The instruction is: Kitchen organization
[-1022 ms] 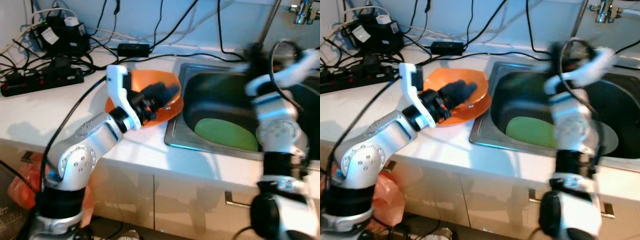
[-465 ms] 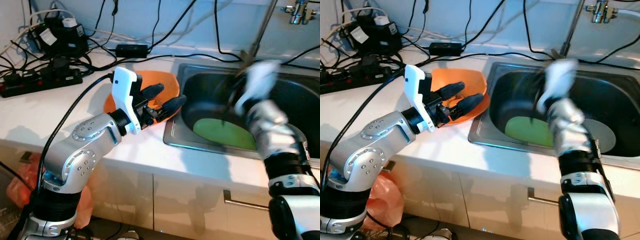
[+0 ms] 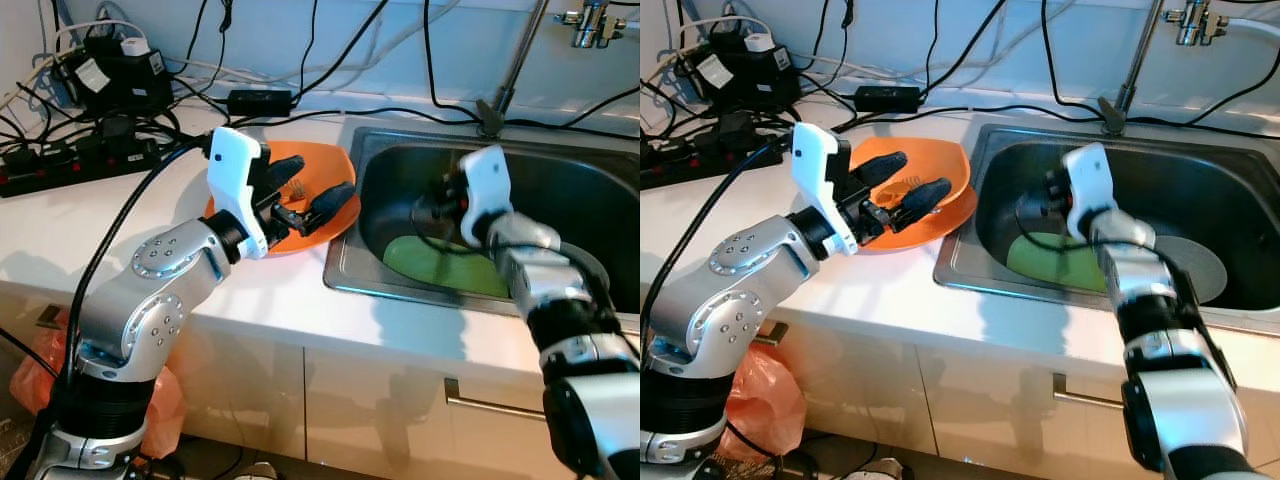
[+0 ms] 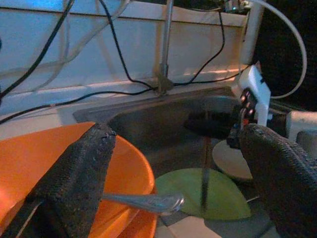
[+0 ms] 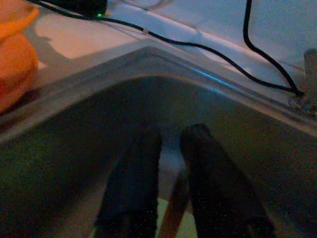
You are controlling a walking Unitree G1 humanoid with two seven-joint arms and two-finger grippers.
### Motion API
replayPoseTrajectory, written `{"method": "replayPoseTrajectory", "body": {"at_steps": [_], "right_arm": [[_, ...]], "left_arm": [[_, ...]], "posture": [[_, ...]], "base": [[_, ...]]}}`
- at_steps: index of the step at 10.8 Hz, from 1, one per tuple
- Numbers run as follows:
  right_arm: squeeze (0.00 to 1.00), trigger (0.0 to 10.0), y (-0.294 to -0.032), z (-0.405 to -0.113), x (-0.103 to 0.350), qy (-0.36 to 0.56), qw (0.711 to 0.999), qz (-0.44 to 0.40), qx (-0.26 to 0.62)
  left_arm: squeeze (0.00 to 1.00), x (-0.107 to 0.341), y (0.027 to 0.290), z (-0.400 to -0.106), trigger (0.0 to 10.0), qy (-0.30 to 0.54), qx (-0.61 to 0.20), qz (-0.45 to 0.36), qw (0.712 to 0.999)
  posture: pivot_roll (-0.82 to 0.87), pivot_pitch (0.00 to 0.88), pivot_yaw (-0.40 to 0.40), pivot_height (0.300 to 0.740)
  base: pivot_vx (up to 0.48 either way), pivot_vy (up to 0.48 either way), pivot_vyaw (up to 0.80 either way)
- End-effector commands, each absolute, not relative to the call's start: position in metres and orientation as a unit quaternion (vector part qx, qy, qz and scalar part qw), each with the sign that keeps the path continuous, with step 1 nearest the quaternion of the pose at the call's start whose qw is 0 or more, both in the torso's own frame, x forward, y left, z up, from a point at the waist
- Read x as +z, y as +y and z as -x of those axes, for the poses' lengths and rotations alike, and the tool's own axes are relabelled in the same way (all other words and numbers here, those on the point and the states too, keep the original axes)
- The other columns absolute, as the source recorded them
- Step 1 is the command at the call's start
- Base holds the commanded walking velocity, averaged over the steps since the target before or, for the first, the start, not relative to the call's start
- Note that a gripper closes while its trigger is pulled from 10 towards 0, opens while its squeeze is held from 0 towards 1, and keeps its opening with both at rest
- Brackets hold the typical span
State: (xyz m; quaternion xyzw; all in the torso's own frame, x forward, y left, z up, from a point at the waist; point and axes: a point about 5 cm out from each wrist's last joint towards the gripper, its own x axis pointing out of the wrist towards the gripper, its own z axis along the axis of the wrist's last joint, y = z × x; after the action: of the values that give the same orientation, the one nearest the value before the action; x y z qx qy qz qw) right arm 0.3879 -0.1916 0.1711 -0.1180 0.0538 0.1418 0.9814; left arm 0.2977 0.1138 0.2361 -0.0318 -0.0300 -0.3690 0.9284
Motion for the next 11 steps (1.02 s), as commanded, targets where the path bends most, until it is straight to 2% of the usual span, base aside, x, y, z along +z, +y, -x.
{"method": "replayPoseTrajectory", "body": {"at_steps": [1, 5, 6, 7, 8, 9, 10, 11], "right_arm": [[1.00, 10.0, -0.192, -0.390, 0.176, 0.048, 0.980, 0.123, 0.147], [1.00, 10.0, -0.191, -0.391, 0.189, 0.018, 0.984, 0.098, 0.145], [1.00, 10.0, -0.183, -0.389, 0.202, -0.026, 0.988, 0.056, 0.144], [1.00, 10.0, -0.171, -0.383, 0.206, -0.037, 0.984, -0.018, 0.176], [1.00, 10.0, -0.151, -0.366, 0.208, -0.043, 0.966, -0.055, 0.250], [1.00, 10.0, -0.139, -0.352, 0.213, -0.053, 0.951, -0.079, 0.295], [0.69, 10.0, -0.132, -0.345, 0.216, -0.052, 0.941, -0.091, 0.323], [0.00, 10.0, -0.128, -0.337, 0.218, -0.051, 0.933, -0.089, 0.346]], "left_arm": [[1.00, 0.238, 0.118, -0.300, 10.0, -0.035, -0.361, 0.023, 0.931], [1.00, 0.236, 0.128, -0.298, 10.0, -0.024, -0.353, 0.006, 0.935], [1.00, 0.233, 0.144, -0.298, 10.0, -0.026, -0.316, 0.003, 0.949], [1.00, 0.233, 0.158, -0.299, 10.0, -0.048, -0.262, -0.047, 0.963], [1.00, 0.233, 0.175, -0.298, 10.0, -0.063, -0.197, -0.053, 0.977], [1.00, 0.230, 0.184, -0.295, 10.0, -0.060, -0.182, -0.054, 0.980], [1.00, 0.233, 0.179, -0.295, 10.0, -0.056, -0.189, -0.089, 0.976], [1.00, 0.226, 0.181, -0.292, 10.0, -0.050, -0.213, -0.121, 0.968]], "posture": [[0.21, 0.018, 0.033, 0.740], [0.21, 0.016, 0.036, 0.740], [0.22, 0.022, 0.043, 0.740], [0.22, 0.022, 0.043, 0.740], [0.23, 0.024, 0.043, 0.740], [0.23, 0.030, 0.042, 0.740], [0.23, 0.034, 0.043, 0.740], [0.23, 0.039, 0.045, 0.740]], "base": [[0.000, 0.000, 0.00], [0.000, 0.000, 0.00], [0.000, 0.000, 0.00], [0.000, 0.000, 0.00], [0.000, 0.000, 0.00], [0.000, 0.000, 0.00], [0.000, 0.000, 0.00], [0.000, 0.000, 0.00]]}}
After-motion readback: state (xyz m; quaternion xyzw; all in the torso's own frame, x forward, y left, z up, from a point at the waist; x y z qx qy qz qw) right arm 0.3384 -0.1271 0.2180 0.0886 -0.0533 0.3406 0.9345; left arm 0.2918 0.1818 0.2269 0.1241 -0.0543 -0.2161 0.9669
